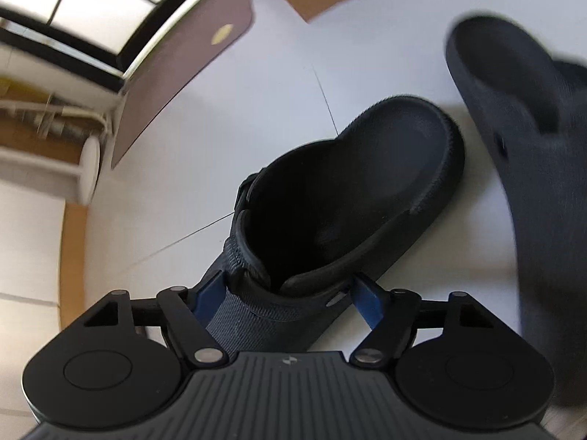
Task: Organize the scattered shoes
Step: 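Lower the right tool onto the placed clog and close on its strap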
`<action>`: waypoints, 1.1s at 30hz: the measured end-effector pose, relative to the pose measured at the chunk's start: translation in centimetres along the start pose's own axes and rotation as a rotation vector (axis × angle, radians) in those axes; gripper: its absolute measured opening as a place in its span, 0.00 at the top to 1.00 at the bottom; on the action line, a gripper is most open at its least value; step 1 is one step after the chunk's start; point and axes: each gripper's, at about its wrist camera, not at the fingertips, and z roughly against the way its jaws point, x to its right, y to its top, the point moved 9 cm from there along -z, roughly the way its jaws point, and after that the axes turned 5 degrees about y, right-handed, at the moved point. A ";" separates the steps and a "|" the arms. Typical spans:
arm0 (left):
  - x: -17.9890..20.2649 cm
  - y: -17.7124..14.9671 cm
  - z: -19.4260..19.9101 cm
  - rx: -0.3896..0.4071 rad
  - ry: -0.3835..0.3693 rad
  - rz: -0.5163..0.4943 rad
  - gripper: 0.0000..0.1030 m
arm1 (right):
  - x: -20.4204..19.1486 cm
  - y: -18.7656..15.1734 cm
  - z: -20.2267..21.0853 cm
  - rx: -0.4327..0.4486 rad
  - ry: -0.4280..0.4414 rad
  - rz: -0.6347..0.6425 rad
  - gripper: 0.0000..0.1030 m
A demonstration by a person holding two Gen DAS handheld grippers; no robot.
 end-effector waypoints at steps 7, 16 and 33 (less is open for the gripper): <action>0.2 0.0 0.2 0.003 -0.012 -0.003 0.30 | -0.5 2.4 0.3 -0.022 -0.023 0.189 0.25; 0.2 -0.1 0.0 -0.002 0.002 -0.008 0.29 | -1.0 4.0 1.6 -0.035 -0.127 0.361 0.16; 0.3 -0.2 -0.2 -0.015 -0.005 0.004 0.29 | 0.2 1.4 -1.4 -0.111 -0.053 0.172 0.28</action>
